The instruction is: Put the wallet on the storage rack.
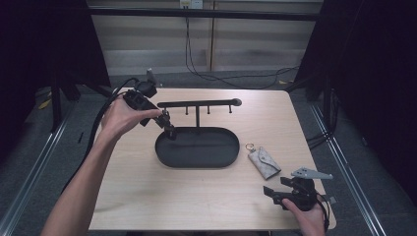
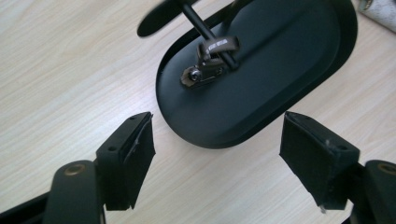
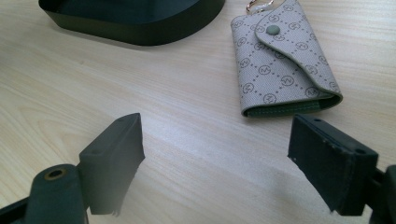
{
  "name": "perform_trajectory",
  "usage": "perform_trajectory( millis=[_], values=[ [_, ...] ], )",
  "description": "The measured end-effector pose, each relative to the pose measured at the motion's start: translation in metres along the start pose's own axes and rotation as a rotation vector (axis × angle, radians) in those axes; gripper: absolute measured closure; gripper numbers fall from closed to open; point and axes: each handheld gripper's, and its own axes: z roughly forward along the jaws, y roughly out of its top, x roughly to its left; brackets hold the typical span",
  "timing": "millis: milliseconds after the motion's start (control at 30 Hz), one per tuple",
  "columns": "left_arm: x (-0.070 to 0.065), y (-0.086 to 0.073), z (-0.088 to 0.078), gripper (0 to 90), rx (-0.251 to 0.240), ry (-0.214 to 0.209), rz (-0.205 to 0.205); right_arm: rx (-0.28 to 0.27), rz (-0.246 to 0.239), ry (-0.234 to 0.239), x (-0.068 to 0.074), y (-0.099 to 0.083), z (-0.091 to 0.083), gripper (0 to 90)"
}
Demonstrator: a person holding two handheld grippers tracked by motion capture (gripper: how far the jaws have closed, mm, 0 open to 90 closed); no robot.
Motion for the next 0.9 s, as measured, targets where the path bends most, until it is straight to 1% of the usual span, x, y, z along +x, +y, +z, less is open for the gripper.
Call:
perform_trajectory(
  millis=[33,67,100,133,233,333,367,400,467,500,567,700,733,767,800,833,867,900],
  values=[
    [0.0,-0.003,0.0,24.5,-0.007,-0.001,0.002,0.0,0.0,0.0,0.0,0.0,0.0,17.7],
    [0.001,-0.006,-0.001,23.4,-0.018,-0.008,0.003,0.001,0.0,-0.001,0.0,0.0,0.0,17.6],
    [0.002,-0.01,-0.002,22.7,-0.028,-0.016,0.015,0.002,0.0,-0.001,0.0,0.0,0.0,17.7],
    [0.002,-0.013,-0.002,21.6,-0.033,-0.026,0.012,0.002,0.0,-0.002,0.0,0.0,0.0,17.7],
    [0.004,-0.024,-0.002,18.1,-0.059,-0.041,0.027,0.005,0.006,-0.005,0.0,0.0,0.001,17.7],
    [0.005,-0.035,-0.003,18.7,-0.098,-0.038,0.02,0.005,0.005,-0.007,0.0,0.0,0.001,17.6],
    [0.005,-0.038,-0.004,18.8,-0.109,-0.045,0.022,0.005,0.005,-0.008,0.0,0.0,0.001,17.7],
    [0.005,-0.042,-0.004,18.6,-0.117,-0.047,0.03,0.005,0.005,-0.008,0.0,0.0,0.001,17.6],
    [0.005,-0.05,-0.003,19.0,-0.141,-0.048,0.03,0.005,0.004,-0.008,0.0,0.0,0.0,17.7],
    [0.005,-0.053,-0.002,18.9,-0.137,-0.048,0.036,0.003,0.003,-0.008,0.0,0.0,0.0,17.7],
    [0.004,-0.06,0.0,18.8,-0.145,-0.054,0.043,0.005,0.006,-0.009,0.0,0.0,0.001,17.7],
    [0.004,-0.074,0.002,18.8,-0.195,-0.047,0.065,0.006,0.011,-0.011,0.0,0.001,0.001,17.7],
    [0.003,-0.078,0.004,18.8,-0.211,-0.049,0.057,0.007,0.012,-0.01,0.0,0.001,0.002,17.7],
    [0.003,-0.078,0.004,18.9,-0.211,-0.049,0.057,0.007,0.01,-0.011,-0.001,0.001,0.002,17.7],
    [0.005,-0.085,0.007,19.0,-0.227,-0.059,0.068,0.009,0.013,-0.012,-0.001,0.001,0.002,17.7],
    [0.007,-0.088,0.009,18.9,-0.234,-0.073,0.085,0.009,0.014,-0.014,-0.001,0.001,0.002,17.7],
    [0.007,-0.092,0.011,19.0,-0.247,-0.079,0.084,0.009,0.015,-0.013,-0.001,0.002,0.002,17.7],
    [0.007,-0.096,0.013,19.1,-0.252,-0.071,0.09,0.009,0.016,-0.014,-0.001,0.002,0.003,17.7]
  ],
)
